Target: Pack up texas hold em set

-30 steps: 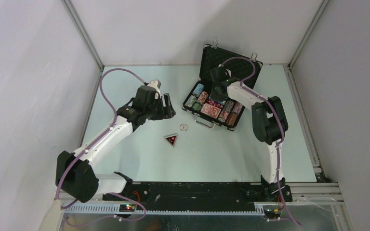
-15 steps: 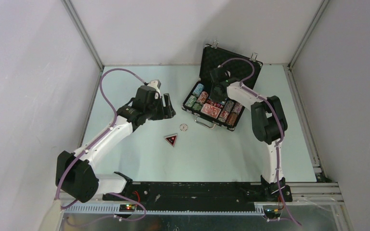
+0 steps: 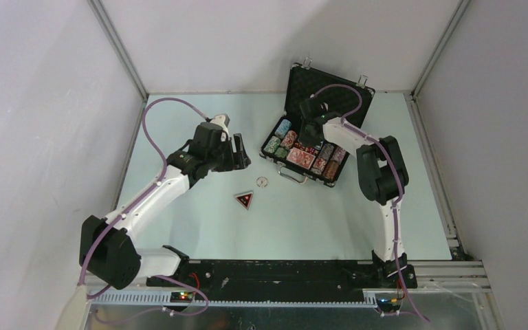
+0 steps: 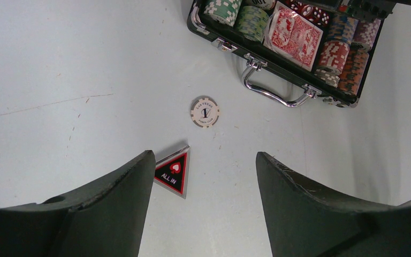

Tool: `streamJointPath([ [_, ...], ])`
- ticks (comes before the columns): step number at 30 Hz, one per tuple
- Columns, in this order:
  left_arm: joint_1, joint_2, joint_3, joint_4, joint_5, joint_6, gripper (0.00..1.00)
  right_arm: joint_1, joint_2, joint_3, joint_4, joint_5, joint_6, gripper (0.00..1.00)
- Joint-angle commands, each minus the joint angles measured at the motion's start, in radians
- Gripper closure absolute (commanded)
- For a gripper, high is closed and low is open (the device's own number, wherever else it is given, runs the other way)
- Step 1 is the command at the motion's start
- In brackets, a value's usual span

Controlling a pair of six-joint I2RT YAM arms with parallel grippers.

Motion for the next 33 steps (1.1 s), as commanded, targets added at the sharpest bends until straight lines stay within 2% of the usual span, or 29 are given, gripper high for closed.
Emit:
streamJointPath([
  [1,0.006,-0.017,0.004,0.008,-0.005,0.004,0.25,-0.005,-0.018,0.042,-0.006,0.001,-0.006,0.87],
  [5,0.006,-0.024,0.004,0.01,-0.014,0.008,0.25,-0.008,-0.08,0.057,-0.01,0.001,-0.022,0.81],
  [7,0.006,-0.028,0.0,0.006,-0.02,0.021,0.24,-0.005,-0.121,0.049,-0.005,0.0,-0.038,0.76],
  [9,0.004,-0.025,0.0,-0.008,-0.025,0.038,0.21,-0.004,-0.165,0.027,-0.002,-0.005,-0.058,0.65],
  [13,-0.017,0.01,0.025,-0.063,-0.071,0.09,0.03,-0.003,-0.281,-0.081,0.031,-0.06,-0.103,0.52],
  [17,-0.068,0.107,0.084,-0.133,-0.141,0.145,0.01,-0.004,-0.444,-0.264,0.111,-0.097,-0.152,0.38],
  [20,-0.112,0.165,0.123,-0.165,-0.174,0.175,0.06,-0.004,-0.56,-0.376,0.121,-0.087,-0.184,0.35],
  [27,-0.127,0.276,0.18,-0.17,-0.137,0.165,0.06,-0.012,-0.778,-0.579,0.115,-0.064,-0.247,0.28],
  [33,-0.133,0.387,0.249,-0.243,-0.155,0.171,0.1,-0.033,-0.911,-0.706,0.139,-0.081,-0.246,0.27],
])
